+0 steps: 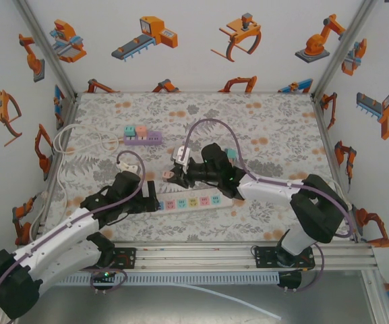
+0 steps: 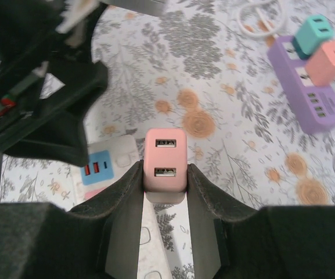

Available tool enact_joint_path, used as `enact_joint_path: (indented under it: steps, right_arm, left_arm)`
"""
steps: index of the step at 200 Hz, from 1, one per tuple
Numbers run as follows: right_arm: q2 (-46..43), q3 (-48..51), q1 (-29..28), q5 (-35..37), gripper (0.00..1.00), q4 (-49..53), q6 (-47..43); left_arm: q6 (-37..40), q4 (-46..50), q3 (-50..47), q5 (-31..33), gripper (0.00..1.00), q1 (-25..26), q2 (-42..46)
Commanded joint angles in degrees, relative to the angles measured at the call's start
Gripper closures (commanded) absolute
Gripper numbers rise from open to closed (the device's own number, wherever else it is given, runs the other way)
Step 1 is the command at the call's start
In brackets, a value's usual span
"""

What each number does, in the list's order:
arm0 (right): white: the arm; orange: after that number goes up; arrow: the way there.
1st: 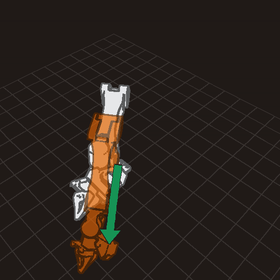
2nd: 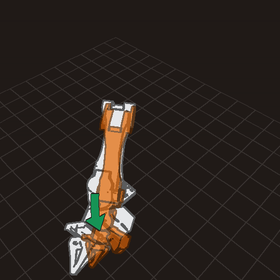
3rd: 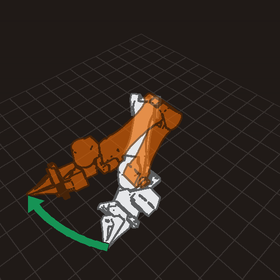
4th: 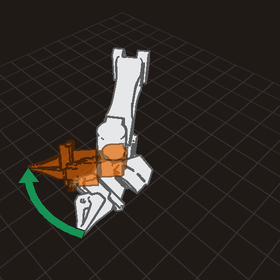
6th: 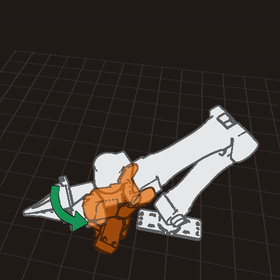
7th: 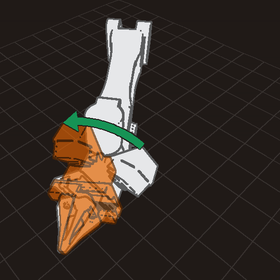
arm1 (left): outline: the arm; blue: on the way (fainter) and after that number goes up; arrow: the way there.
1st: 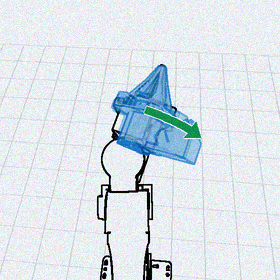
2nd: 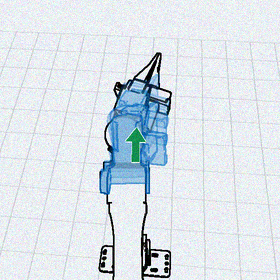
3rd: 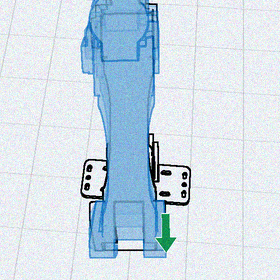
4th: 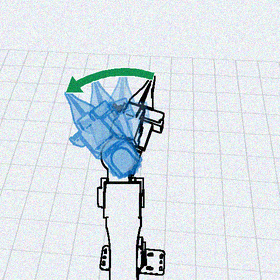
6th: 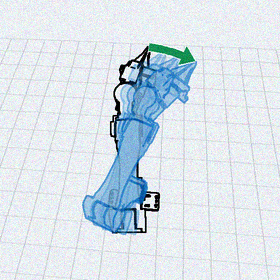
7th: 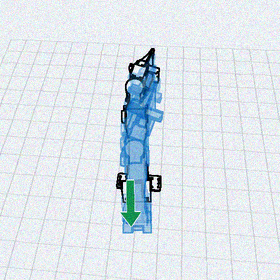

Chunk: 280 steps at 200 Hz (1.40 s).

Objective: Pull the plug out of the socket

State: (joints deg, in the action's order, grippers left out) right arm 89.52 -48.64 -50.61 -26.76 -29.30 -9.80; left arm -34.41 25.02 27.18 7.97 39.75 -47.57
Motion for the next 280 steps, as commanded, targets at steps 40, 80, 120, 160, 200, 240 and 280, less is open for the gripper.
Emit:
enact_joint_path:
  steps: [40,80,120,160,200,240,280]
  right_arm:
    - [-3.55,-2.03,6.67,14.71,0.82,-3.58,25.35]
    - [-3.90,0.80,14.04,20.27,0.84,-6.85,42.39]
    - [-3.41,5.16,22.01,27.62,0.86,-7.13,62.81]
    - [-2.12,8.12,26.66,31.33,0.87,-7.12,71.35]
    - [0.79,9.25,30.30,33.75,0.88,-7.02,76.09]
    - [5.47,6.94,31.90,33.36,0.89,-6.15,77.46]
    - [10.33,3.89,32.45,33.45,0.89,-5.68,77.65]
  left_arm:
    - [7.11,-7.55,0.94,-12.28,0.01,0.77,9.19]
    - [8.64,-9.22,0.55,-14.73,0.02,1.11,14.03]
    - [9.56,-10.65,-0.58,-16.43,0.03,1.29,18.37]
    - [9.56,-10.67,-1.42,-16.57,0.03,1.37,20.06]
    - [9.70,-9.48,-0.90,-16.15,0.03,1.30,19.53]
    - [9.87,-8.80,-0.92,-15.63,0.03,1.30,19.80]
    - [9.85,-7.83,-0.81,-15.27,0.03,1.35,20.31]
